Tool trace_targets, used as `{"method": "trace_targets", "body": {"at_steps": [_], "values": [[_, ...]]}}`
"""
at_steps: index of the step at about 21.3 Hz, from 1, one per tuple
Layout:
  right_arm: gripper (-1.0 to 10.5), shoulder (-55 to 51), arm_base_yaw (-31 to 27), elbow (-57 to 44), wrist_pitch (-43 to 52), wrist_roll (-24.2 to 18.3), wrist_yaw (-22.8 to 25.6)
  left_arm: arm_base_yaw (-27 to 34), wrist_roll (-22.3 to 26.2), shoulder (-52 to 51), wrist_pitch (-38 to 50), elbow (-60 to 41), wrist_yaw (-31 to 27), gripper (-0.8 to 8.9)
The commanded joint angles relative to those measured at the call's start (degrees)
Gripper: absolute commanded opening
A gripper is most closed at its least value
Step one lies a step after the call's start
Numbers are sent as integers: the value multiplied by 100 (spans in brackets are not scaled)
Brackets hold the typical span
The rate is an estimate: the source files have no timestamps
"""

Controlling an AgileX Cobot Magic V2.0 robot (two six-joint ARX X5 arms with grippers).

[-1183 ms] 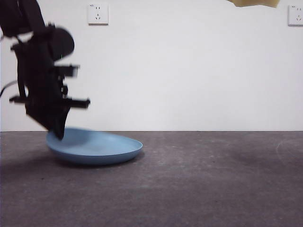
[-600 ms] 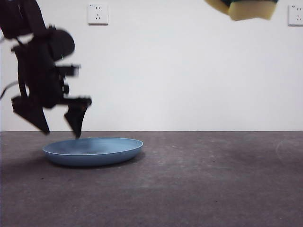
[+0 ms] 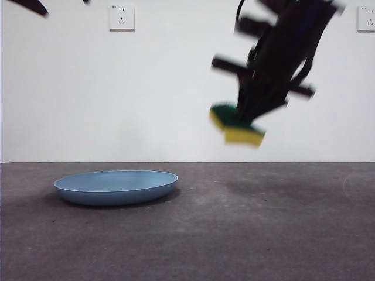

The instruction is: Pick up the plate,pick up the cloth,clean the plate with the cloth

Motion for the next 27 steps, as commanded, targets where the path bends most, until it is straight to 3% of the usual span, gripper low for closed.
{"method": "trace_targets", "body": {"at_steps": [1, 5, 9, 11, 16, 19, 20, 21, 22, 23, 27], "values": [[-16, 535, 4, 33, 109, 138, -127, -70, -37, -369, -323, -44, 22, 458], [26, 1141, 17, 98, 111, 131, -118, -87, -35, -684, -833, -44, 20, 458], [331, 1176, 15, 105, 98, 125, -116, -87, -35, -682, -994, -44, 20, 458], [387, 1176, 4, 107, 22, 120, -109, -87, -35, -682, -1003, -44, 20, 458], [382, 911, 4, 140, -61, 118, -111, -87, -33, -682, -1001, -44, 11, 458], [350, 201, 7, 142, -249, 118, -133, -87, -33, -682, -990, -44, 2, 458], [262, -63, 7, 142, -400, 111, -142, -87, -22, -682, -992, -44, 4, 426], [104, -417, 11, 142, -612, -7, -278, -87, 22, -682, -992, -44, 7, 316], [-17, -748, 11, 142, -787, -219, -444, -87, 133, -682, -990, -44, 13, 160], [-11, -1078, 11, 142, -920, -356, -590, -90, 190, -682, -981, -44, 11, -10], [-12, -2291, 131, 136, -1189, -793, -527, -127, 396, -730, -754, -46, 0, -8]]}}
